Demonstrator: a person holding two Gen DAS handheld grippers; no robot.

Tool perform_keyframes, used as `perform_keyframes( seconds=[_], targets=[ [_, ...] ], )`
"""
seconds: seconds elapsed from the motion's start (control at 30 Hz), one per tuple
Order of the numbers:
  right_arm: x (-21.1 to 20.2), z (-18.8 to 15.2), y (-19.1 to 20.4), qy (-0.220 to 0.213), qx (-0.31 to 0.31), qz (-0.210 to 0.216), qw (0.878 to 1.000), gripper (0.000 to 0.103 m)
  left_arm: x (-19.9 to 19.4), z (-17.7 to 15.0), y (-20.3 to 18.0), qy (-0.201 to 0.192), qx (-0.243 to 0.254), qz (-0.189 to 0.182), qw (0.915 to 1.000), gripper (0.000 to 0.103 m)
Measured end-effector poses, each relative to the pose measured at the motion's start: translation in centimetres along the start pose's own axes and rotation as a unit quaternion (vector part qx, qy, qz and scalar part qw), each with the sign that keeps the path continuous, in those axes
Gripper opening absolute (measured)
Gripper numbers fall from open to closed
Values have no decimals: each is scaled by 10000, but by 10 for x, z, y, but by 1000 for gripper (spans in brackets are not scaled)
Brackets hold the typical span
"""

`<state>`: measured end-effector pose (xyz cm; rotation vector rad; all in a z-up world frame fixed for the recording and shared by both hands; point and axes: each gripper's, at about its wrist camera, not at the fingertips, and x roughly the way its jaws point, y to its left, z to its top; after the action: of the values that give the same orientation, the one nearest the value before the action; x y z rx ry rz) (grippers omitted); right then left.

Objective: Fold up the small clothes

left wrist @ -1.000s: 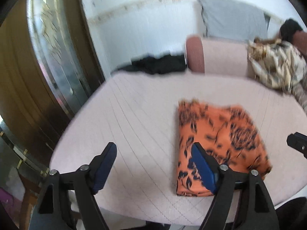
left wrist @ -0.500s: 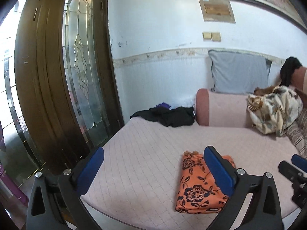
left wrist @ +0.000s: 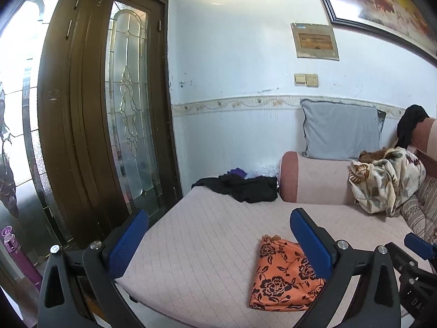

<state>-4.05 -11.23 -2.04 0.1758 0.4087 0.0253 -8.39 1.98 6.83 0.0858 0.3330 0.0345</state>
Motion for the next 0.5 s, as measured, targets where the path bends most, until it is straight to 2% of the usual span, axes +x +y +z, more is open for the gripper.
perform_keyframes(
  seconds=[0.5],
  targets=[
    [-8,-1,16,-62,-285,-120,9995,62,-6,2,-2,-18,86,13,10000,103]
  ],
)
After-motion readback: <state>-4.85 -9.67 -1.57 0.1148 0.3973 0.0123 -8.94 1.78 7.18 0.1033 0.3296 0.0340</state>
